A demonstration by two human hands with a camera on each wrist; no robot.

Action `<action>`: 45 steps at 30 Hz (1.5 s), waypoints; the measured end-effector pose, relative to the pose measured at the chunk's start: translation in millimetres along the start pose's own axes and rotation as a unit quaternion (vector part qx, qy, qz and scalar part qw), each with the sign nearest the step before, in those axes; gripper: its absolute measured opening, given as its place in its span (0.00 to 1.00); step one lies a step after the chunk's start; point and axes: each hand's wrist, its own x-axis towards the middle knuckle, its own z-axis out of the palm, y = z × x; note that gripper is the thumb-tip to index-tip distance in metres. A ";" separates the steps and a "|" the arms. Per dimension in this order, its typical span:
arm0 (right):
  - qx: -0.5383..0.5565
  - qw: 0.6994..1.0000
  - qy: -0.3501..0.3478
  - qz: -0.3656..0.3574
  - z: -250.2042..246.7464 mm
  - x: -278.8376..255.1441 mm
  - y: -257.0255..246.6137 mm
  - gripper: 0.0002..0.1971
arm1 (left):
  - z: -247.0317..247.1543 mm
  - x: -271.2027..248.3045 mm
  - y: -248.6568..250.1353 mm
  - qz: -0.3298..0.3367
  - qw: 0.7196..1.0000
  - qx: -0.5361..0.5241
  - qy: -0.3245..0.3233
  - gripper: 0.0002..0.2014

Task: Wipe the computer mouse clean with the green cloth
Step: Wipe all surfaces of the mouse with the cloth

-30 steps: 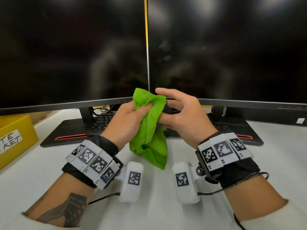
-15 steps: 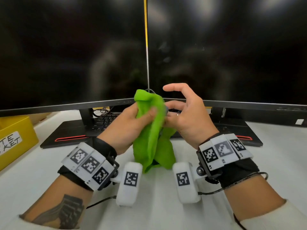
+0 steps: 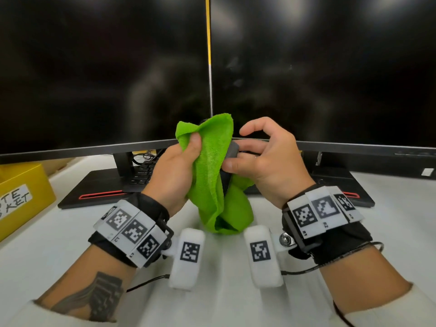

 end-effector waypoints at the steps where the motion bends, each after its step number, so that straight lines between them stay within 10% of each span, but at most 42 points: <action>1: 0.018 1.000 0.011 0.004 -1.4 0.7 -0.3 0.29 | -0.5 -2.0 1.2 -0.018 0.999 -0.030 -0.018 0.18; 9: 0.043 0.998 0.038 0.002 -0.6 4.1 3.6 0.19 | 0.1 -2.4 -0.5 0.056 0.995 0.050 -0.058 0.21; 14: 0.086 0.996 0.012 0.017 -0.9 5.5 2.0 0.16 | -4.6 -2.2 -3.8 0.104 0.982 0.130 -0.094 0.40; 20: -0.064 0.992 0.108 0.005 -14.1 9.8 4.1 0.09 | -11.0 -1.6 -1.7 0.112 0.978 0.146 -0.103 0.37; 30: -0.023 0.982 -0.054 0.182 -5.3 3.4 0.8 0.14 | -6.0 -3.4 6.1 0.125 0.990 0.060 -0.022 0.25; 45: 0.091 0.982 0.119 0.117 -20.2 14.9 -1.2 0.10 | -22.9 5.5 -7.0 0.061 0.979 0.177 -0.079 0.29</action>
